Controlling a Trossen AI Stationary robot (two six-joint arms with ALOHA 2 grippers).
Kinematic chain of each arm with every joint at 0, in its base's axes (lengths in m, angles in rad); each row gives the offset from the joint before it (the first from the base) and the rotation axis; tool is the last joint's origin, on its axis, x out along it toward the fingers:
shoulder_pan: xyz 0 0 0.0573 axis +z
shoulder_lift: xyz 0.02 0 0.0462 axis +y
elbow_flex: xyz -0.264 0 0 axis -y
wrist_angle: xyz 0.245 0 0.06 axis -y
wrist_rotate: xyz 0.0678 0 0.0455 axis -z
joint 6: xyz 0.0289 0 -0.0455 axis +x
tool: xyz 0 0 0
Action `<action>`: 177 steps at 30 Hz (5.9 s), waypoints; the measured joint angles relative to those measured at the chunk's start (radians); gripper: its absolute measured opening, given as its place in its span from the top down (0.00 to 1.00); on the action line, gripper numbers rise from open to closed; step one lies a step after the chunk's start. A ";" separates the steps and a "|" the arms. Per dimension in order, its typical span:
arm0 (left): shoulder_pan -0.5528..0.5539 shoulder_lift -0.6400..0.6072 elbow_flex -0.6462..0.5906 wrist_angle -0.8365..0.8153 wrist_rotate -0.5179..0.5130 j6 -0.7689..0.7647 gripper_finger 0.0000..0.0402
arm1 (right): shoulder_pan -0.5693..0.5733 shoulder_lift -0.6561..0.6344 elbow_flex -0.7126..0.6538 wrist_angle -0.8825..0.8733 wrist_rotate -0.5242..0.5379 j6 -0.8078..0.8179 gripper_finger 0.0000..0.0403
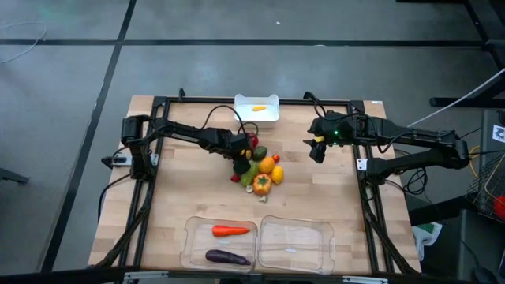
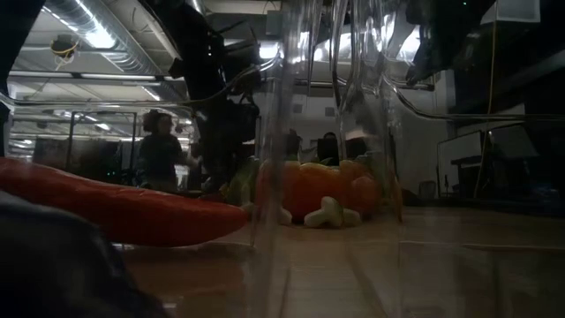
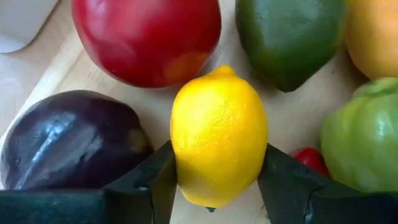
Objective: Sort produce into baskets
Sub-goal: Put the left yellow lemon into the right transparent bin, then put the right yellow lemon into the right transparent bin
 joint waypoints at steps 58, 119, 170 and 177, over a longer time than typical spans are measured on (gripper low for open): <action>-0.594 0.078 0.113 0.705 0.090 -0.045 0.51 | -0.002 0.000 0.001 -0.001 0.000 0.000 0.52; -0.367 -0.229 0.112 0.122 -0.011 0.069 0.32 | 0.000 0.405 0.001 0.262 -0.489 -0.720 0.52; -0.325 -0.229 0.112 0.050 -0.010 0.061 0.32 | 0.209 0.573 0.001 0.287 -0.110 -0.970 0.52; -0.325 -0.229 0.112 0.050 -0.010 0.060 0.32 | 0.208 0.573 0.001 0.319 -0.095 -0.938 0.52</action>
